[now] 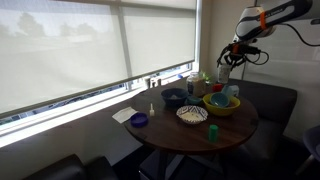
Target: Pick up the stacked paper cups and put them on the table
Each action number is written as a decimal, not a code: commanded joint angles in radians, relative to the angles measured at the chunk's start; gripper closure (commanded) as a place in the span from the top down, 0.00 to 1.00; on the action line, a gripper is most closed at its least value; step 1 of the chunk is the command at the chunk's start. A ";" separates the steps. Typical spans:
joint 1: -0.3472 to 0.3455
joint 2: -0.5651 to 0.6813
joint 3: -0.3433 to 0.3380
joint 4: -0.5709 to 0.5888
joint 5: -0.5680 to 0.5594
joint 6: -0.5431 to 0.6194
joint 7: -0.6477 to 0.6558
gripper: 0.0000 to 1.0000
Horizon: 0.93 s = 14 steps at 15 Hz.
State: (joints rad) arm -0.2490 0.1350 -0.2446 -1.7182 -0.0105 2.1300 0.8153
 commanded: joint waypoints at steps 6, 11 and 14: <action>0.043 0.081 -0.008 0.021 -0.016 0.076 0.078 0.01; 0.062 0.085 -0.008 -0.010 -0.029 0.081 0.107 0.01; 0.071 0.084 -0.008 -0.034 -0.031 0.081 0.126 0.01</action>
State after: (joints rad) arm -0.1980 0.2291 -0.2449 -1.7232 -0.0132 2.1959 0.8922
